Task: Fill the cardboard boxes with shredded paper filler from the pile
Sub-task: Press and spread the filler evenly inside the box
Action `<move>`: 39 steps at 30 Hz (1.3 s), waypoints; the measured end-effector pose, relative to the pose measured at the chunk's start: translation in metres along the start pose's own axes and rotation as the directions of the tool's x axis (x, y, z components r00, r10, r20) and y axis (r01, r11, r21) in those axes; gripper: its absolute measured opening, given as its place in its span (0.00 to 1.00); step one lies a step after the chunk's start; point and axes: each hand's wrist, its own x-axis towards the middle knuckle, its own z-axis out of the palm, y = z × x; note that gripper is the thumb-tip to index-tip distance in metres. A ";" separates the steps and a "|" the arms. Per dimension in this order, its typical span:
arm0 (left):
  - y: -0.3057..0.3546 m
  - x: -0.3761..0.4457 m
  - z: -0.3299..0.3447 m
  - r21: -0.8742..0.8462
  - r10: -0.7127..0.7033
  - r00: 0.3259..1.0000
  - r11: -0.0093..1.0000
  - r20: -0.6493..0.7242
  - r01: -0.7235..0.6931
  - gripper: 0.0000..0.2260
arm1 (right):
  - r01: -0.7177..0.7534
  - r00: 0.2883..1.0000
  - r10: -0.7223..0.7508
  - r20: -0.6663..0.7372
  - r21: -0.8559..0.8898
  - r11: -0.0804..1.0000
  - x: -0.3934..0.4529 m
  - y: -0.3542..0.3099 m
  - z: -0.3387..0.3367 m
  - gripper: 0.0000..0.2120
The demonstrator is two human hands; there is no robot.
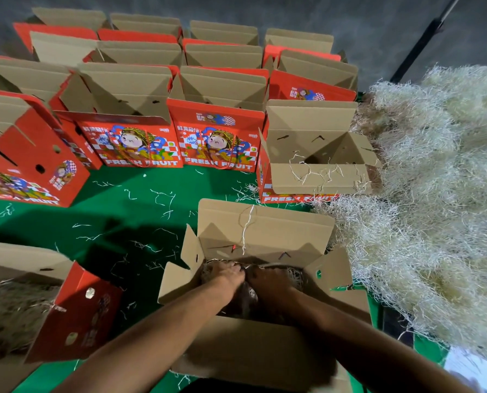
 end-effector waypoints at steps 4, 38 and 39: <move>0.001 -0.005 -0.002 0.064 -0.008 1.000 0.998 0.026 0.006 0.41 | -0.032 0.997 0.031 0.066 0.015 0.999 0.002 0.003 -0.005 0.36; 0.038 -0.027 -0.036 -0.095 0.185 0.958 0.973 -0.220 -0.210 0.16 | -0.287 0.941 0.216 0.260 0.278 0.917 -0.019 0.039 -0.034 0.20; 0.037 -0.028 -0.035 -0.100 0.198 0.963 0.971 -0.182 -0.219 0.15 | -0.207 0.962 0.138 0.238 0.297 0.932 -0.019 0.038 -0.030 0.22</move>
